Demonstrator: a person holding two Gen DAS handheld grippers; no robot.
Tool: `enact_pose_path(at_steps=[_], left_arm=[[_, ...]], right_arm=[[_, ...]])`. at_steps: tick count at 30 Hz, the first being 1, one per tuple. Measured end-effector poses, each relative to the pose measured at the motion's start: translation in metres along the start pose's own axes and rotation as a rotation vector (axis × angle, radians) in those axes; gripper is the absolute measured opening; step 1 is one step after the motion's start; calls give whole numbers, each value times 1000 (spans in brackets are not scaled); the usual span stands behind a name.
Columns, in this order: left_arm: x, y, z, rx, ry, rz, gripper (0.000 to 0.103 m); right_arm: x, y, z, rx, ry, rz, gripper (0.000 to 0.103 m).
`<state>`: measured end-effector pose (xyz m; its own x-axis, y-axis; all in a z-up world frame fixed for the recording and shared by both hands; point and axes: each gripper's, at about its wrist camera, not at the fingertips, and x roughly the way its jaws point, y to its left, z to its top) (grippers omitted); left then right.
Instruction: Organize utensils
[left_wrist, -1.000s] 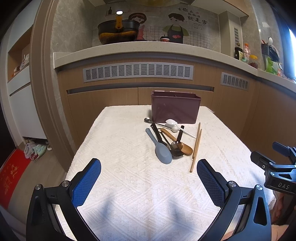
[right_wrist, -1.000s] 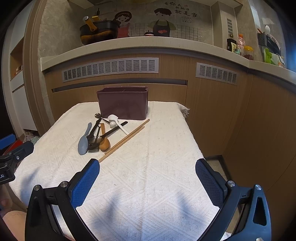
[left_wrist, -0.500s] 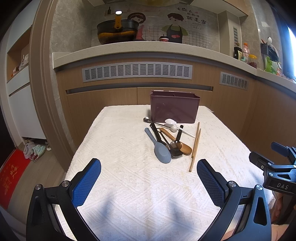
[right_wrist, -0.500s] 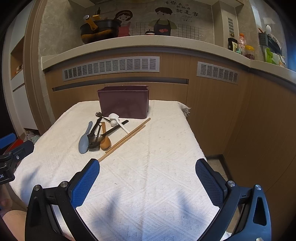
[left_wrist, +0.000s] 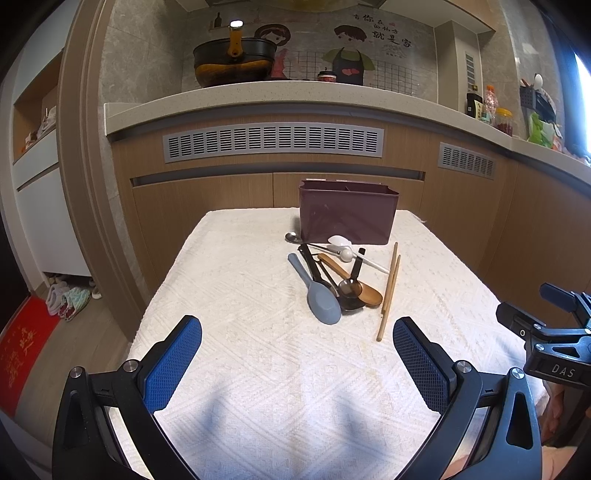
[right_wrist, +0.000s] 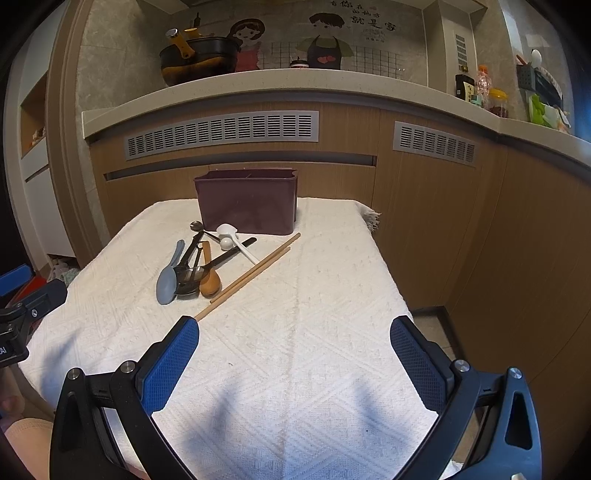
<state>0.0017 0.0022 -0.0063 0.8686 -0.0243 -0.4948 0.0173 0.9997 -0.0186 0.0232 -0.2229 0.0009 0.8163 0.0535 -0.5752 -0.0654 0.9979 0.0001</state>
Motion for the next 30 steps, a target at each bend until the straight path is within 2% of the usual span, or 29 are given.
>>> enact_pose_path(at_steps=[5, 11, 16, 20, 23, 30], left_arm=[[-1, -1, 1, 4, 5, -23, 103], [1, -1, 6, 16, 7, -14, 103], [12, 4, 21, 17, 9, -18, 103], [24, 6, 39, 34, -27, -7, 103], [38, 5, 52, 52, -50, -1, 103], [84, 13, 78, 58, -37, 16, 103]], right_arm=[[0, 0, 0, 3, 3, -2, 103], [0, 0, 1, -7, -1, -5, 103], [7, -1, 7, -25, 13, -2, 103], [16, -1, 17, -50, 2, -19, 103], [29, -1, 30, -75, -4, -23, 103], [80, 9, 60, -156, 17, -26, 103]])
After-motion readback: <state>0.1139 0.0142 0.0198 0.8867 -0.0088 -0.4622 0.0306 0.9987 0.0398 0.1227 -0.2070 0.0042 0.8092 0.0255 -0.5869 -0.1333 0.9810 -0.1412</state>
